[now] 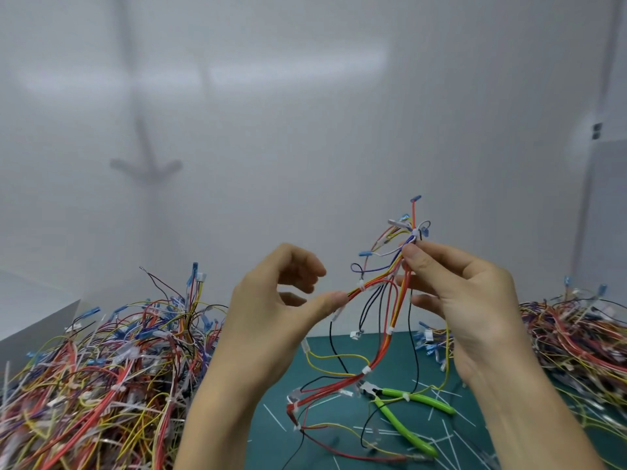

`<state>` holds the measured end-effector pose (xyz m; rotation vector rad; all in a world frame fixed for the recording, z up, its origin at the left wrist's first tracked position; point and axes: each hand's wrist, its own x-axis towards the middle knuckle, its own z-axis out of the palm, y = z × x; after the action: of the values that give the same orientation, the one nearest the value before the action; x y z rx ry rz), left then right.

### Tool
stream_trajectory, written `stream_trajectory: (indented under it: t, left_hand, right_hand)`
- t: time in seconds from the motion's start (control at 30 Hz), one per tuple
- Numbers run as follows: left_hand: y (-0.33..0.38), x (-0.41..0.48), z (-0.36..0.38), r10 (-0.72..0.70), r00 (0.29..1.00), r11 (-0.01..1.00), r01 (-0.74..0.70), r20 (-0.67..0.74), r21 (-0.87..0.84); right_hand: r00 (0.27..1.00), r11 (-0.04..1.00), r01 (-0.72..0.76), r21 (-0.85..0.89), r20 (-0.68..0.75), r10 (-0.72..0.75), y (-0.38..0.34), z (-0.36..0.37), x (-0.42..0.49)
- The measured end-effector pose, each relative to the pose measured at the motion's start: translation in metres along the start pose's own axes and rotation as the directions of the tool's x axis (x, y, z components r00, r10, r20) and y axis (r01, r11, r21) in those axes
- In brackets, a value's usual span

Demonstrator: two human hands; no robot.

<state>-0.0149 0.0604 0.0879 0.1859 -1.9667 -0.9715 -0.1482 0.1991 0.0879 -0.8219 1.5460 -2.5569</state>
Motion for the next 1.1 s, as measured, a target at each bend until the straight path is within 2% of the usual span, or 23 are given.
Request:
stream_trajectory:
  t: [0.1, 0.23, 0.33, 0.5, 0.67, 0.73, 0.87, 1.0, 1.1]
  left_hand:
    - [0.006, -0.002, 0.0, 0.0, 0.989, 0.998, 0.01, 0.145, -0.069]
    - [0.006, -0.004, 0.012, -0.042, 0.944, 0.999, 0.044, 0.326, 0.001]
    - [0.005, -0.005, 0.02, -0.077, 0.923, 0.995, 0.051, 0.376, 0.08]
    - [0.001, -0.004, 0.024, -0.138, 0.929, 0.988, 0.104, 0.345, 0.115]
    - [-0.005, -0.002, 0.024, -0.142, 0.966, 0.988, 0.124, 0.216, 0.092]
    - [-0.006, -0.001, 0.025, -0.17, 0.969, 0.985, 0.168, 0.182, 0.03]
    - [-0.007, 0.0, 0.026, -0.219, 0.966, 0.967, 0.233, 0.136, -0.102]
    - [-0.003, -0.002, 0.028, -0.199, 0.972, 0.93, 0.227, 0.123, -0.29]
    - [0.0, -0.002, 0.03, -0.174, 0.981, 0.923, 0.191, 0.08, -0.335]
  right_hand:
    - [1.0, 0.999, 0.001, -0.042, -0.015, -0.002, 0.001, -0.001, 0.001]
    - [1.0, 1.0, -0.012, -0.013, 0.005, 0.012, 0.002, 0.003, -0.001]
    - [0.999, 1.0, -0.028, -0.004, 0.032, 0.028, 0.004, 0.004, -0.001]
    - [0.992, 0.999, -0.05, 0.007, 0.117, 0.048, 0.004, 0.003, -0.001]
    - [0.977, 0.999, -0.046, 0.022, 0.207, 0.04, 0.006, 0.003, -0.001]
    - [0.97, 0.999, -0.039, -0.001, 0.241, 0.038, 0.007, 0.003, -0.001]
    - [0.946, 0.988, 0.016, -0.154, 0.323, 0.035, 0.01, 0.005, -0.002]
    - [0.915, 0.971, 0.065, -0.23, 0.402, 0.034, 0.015, 0.011, -0.005]
    - [0.91, 0.969, 0.099, -0.227, 0.415, 0.004, 0.016, 0.015, -0.008]
